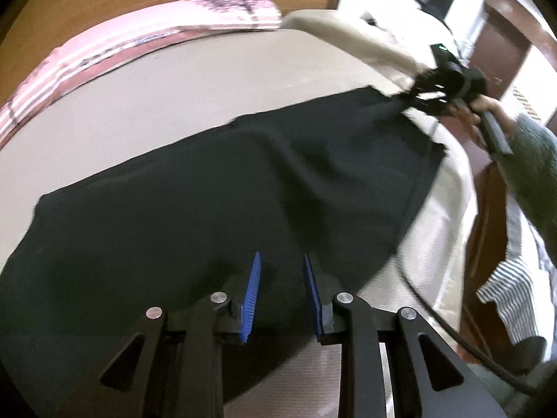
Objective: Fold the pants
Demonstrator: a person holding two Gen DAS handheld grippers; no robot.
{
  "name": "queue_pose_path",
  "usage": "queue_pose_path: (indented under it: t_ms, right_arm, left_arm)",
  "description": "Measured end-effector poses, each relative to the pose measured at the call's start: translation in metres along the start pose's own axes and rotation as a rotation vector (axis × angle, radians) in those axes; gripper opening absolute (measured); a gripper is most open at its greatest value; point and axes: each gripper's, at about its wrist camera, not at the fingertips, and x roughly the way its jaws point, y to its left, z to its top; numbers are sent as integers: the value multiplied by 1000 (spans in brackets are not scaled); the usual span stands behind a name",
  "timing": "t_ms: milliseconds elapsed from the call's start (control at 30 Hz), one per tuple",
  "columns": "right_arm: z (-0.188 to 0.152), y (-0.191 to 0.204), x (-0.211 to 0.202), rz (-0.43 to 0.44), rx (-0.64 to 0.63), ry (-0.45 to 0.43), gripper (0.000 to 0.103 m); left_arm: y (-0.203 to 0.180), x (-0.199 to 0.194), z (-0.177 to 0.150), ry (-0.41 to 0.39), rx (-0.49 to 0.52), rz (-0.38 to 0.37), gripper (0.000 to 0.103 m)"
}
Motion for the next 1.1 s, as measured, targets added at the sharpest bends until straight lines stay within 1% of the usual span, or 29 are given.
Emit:
queue_pose_path:
  t_ms: [100,200,267,333,433,500,533,700,767,867,900,967,1100]
  right_arm:
    - [0,-1,-1,-4,-7,-18,13]
    - [2,3,-4,-24,-45,-41,17]
    - [2,4,-2,-8,-55,-37,17]
    - [-1,9,2,-9,-84,-25,17]
    - [-14,26,2,-3,-198,-27,17]
    - [-23,35,-1,-27,-280,-40,20]
    - [-26,36,-1,-29,-296,-39,22]
    - [-40,39,-6,-58,-401,-79,23]
    - [-45,41,-7,-74,-434,-85,31]
    - [-53,40,-12,-87,-462,-92,35]
    - [-56,41,-14,-95,-473,-98,40]
    - [-64,42,-20,-113,-488,-116,49]
    - [-82,42,-26,-104,-506,-113,49]
  left_arm:
    - [11,0,1,-3,-42,20,27]
    - [19,3,0,0,-62,54,27]
    - [22,6,-2,7,-69,71,27]
    - [26,12,-4,22,-82,85,27]
    - [29,17,-8,34,-89,96,27]
    - [28,17,-9,27,-76,101,27]
    - [28,17,-10,25,-70,103,28]
    - [26,19,-10,15,-53,108,31]
    - [25,20,-9,13,-47,111,32]
    - [23,21,-9,12,-37,115,33]
    - [23,21,-9,12,-36,116,34]
    - [22,21,-9,11,-35,117,34]
    - [21,22,-10,7,-31,120,36]
